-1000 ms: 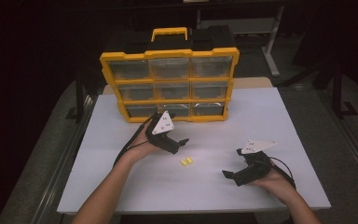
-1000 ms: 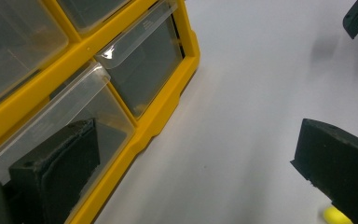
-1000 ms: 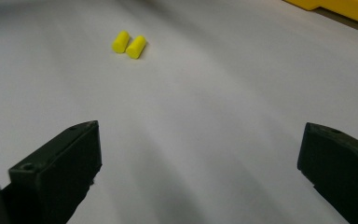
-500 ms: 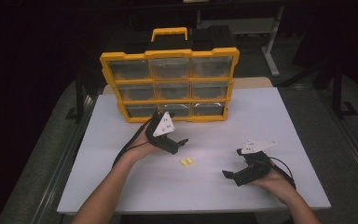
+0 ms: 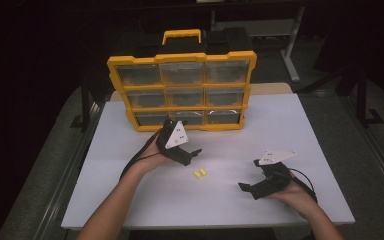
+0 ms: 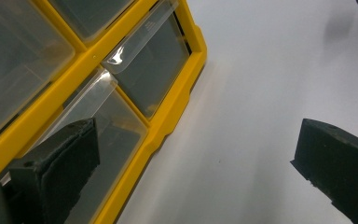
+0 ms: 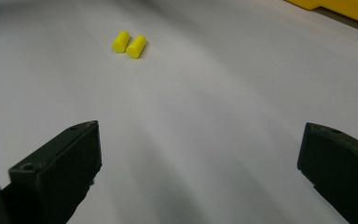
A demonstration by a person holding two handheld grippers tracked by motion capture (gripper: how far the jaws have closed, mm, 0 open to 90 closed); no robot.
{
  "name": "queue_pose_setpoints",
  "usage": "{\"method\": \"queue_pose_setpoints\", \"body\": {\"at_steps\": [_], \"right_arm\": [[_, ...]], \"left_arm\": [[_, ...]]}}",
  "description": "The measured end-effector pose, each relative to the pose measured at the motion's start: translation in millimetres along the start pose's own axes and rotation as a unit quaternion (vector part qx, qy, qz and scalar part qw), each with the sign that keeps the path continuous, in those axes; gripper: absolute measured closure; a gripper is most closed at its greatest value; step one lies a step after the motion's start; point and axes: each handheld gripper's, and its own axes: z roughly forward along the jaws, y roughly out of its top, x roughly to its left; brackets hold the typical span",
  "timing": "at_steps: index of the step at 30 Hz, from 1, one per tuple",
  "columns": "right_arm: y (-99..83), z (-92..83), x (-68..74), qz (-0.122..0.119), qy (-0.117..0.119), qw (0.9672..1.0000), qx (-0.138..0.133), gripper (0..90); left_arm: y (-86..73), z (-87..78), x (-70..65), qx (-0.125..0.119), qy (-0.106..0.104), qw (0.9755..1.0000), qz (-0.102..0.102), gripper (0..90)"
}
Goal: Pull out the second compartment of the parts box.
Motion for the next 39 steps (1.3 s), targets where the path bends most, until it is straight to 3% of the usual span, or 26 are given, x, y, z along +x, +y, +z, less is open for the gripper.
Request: {"method": "queue_pose_setpoints", "body": {"at_steps": [25, 39], "right_arm": [[-0.1, -0.1, -0.1, 0.000, 0.000, 1.0000, 0.000, 0.0], [-0.1, -0.2, -0.1, 0.000, 0.000, 1.0000, -0.001, 0.0]], "left_arm": [[1.5, 0.2, -4.8, 0.015, 0.029, 0.9978, 0.057, 0.0], [2.6, 0.0, -8.2, 0.026, 0.045, 0.9937, 0.099, 0.0]]}}
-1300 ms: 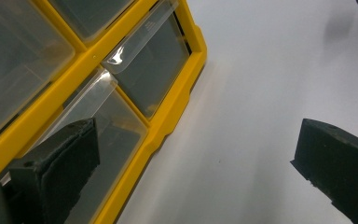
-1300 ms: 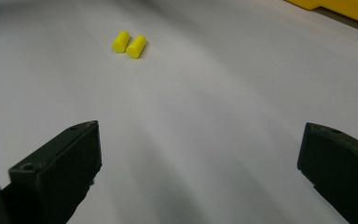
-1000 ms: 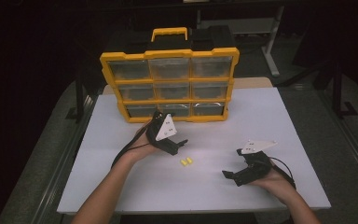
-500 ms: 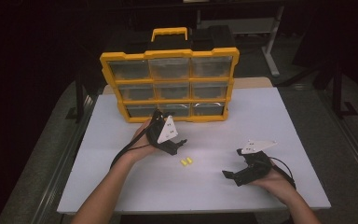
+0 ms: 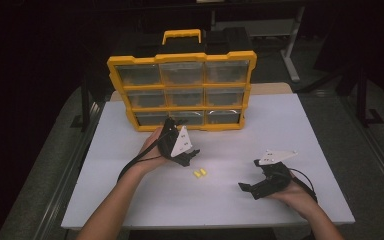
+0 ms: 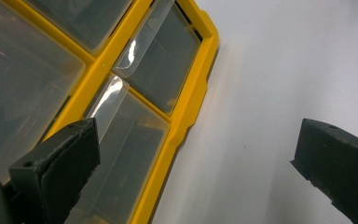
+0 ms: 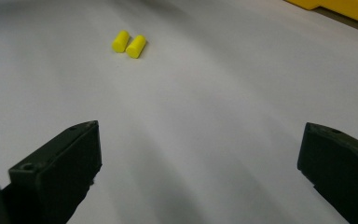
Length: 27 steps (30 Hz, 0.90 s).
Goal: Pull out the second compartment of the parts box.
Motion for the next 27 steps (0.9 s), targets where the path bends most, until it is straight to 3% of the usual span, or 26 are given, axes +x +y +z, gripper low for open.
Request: {"method": "queue_pose_setpoints", "body": {"at_steps": [11, 27], "right_arm": [[0.0, -0.1, 0.1, 0.001, 0.000, 1.0000, 0.000, 0.0], [-0.2, 0.1, 0.2, 0.001, 0.000, 1.0000, 0.001, 0.0]], "left_arm": [[0.1, 0.6, -3.2, 0.007, 0.013, 0.9995, 0.027, 0.0], [0.5, 1.1, -7.4, 0.018, 0.036, 0.9962, 0.077, 0.0]]}}
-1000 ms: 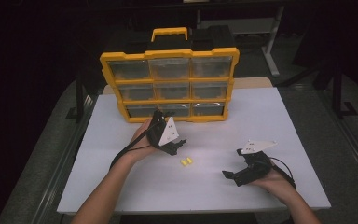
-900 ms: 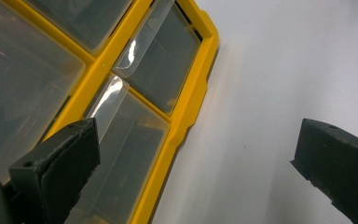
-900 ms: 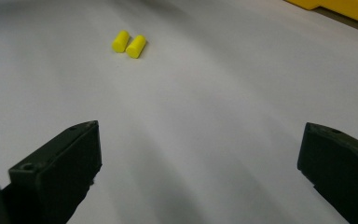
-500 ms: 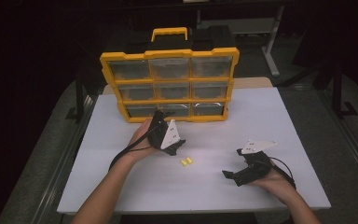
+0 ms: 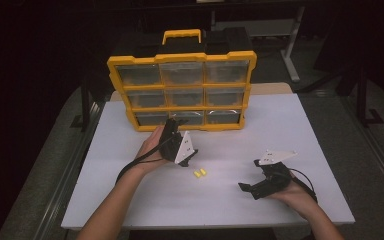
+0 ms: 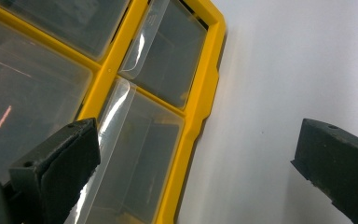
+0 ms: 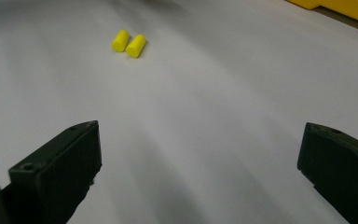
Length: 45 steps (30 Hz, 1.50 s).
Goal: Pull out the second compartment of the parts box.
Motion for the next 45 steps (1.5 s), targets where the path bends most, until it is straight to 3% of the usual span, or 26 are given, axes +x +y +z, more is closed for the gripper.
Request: {"method": "queue_pose_setpoints", "body": {"at_steps": [12, 22, 35, 45], "right_arm": [[-0.3, 0.4, 0.1, 0.000, 0.000, 1.0000, 0.000, 0.0], [-0.5, 0.5, -0.3, 0.000, 0.000, 1.0000, -0.001, 0.0], [-0.6, 0.2, -0.6, 0.001, 0.001, 1.0000, -0.001, 0.0], [-0.6, -0.3, -0.4, 0.002, 0.000, 1.0000, -0.001, 0.0]], "left_arm": [[0.5, -0.3, -2.8, 0.005, 0.018, 0.9993, 0.032, 0.0], [0.7, -1.8, -2.9, 0.012, 0.037, 0.9973, 0.062, 0.0], [1.5, -2.7, -5.7, 0.027, 0.059, 0.9919, 0.110, 0.0], [1.8, -3.0, -8.3, 0.042, 0.075, 0.9842, 0.155, 0.0]]}}
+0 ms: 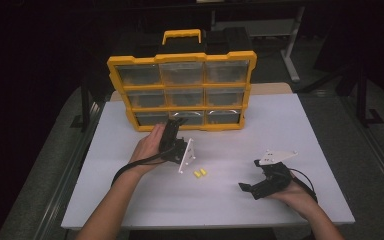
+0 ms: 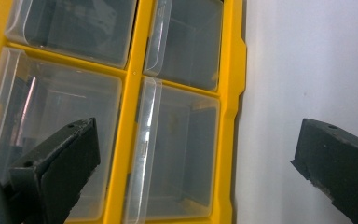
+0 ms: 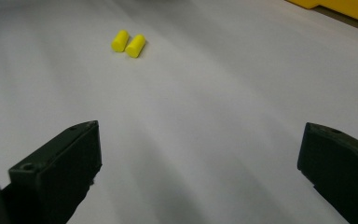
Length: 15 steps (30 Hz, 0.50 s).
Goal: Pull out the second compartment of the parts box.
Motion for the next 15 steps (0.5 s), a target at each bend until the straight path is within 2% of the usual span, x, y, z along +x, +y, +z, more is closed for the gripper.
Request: {"method": "queue_pose_setpoints", "body": {"at_steps": [8, 15], "right_arm": [[0.1, -0.6, 0.0, 0.001, -0.001, 1.0000, 0.000, 0.0], [-0.1, -0.6, 0.1, 0.000, 0.000, 1.0000, 0.000, 0.0]], "left_arm": [[-0.3, 0.9, -4.2, 0.012, 0.010, 0.9992, 0.036, 0.0], [-1.5, 2.6, -7.8, 0.019, 0.014, 0.9981, 0.057, 0.0]]}}
